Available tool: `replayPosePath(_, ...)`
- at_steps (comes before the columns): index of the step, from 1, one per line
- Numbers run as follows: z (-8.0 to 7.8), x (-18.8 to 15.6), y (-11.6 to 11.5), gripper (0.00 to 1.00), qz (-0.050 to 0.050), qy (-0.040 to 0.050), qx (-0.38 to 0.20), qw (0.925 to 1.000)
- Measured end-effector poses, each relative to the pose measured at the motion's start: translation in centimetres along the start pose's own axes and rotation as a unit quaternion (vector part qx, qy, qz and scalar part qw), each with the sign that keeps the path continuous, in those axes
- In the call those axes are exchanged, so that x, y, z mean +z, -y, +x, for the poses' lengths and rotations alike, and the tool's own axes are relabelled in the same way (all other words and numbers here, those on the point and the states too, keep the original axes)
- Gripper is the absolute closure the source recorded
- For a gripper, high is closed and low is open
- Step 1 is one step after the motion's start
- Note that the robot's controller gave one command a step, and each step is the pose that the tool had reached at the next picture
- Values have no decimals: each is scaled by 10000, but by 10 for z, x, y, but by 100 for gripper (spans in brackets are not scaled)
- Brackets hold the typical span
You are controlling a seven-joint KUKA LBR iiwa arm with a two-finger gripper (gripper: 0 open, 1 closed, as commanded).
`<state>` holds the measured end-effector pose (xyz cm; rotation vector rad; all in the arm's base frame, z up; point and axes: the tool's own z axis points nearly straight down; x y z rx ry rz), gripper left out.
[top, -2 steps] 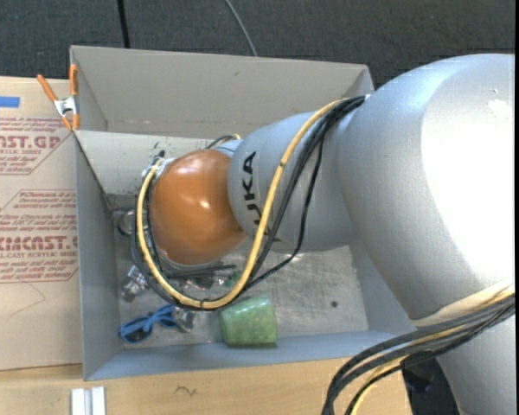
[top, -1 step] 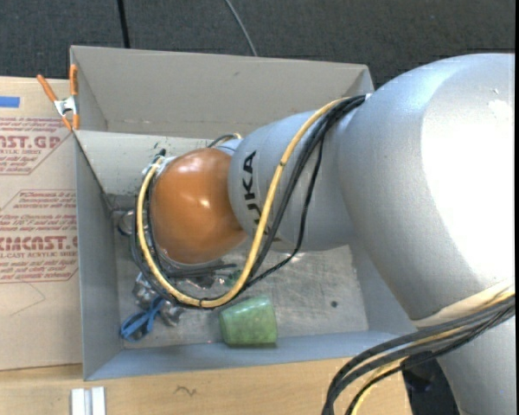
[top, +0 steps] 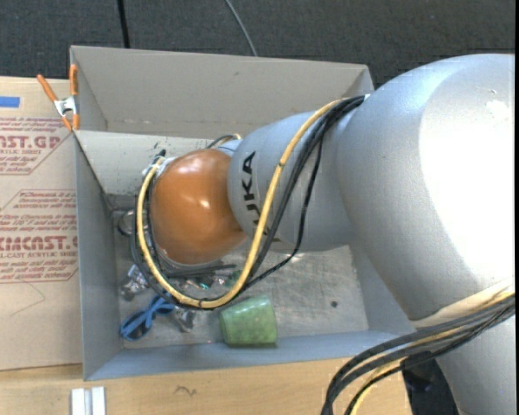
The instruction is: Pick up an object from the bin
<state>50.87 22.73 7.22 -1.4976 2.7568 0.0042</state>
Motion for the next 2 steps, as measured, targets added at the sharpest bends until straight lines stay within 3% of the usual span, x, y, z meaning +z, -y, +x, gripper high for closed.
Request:
replayPosePath(1,-1,-1,-1,100,-4,9,1,10000)
replayPosePath(2,32,-175,59,100,35,13,-1065,9943)
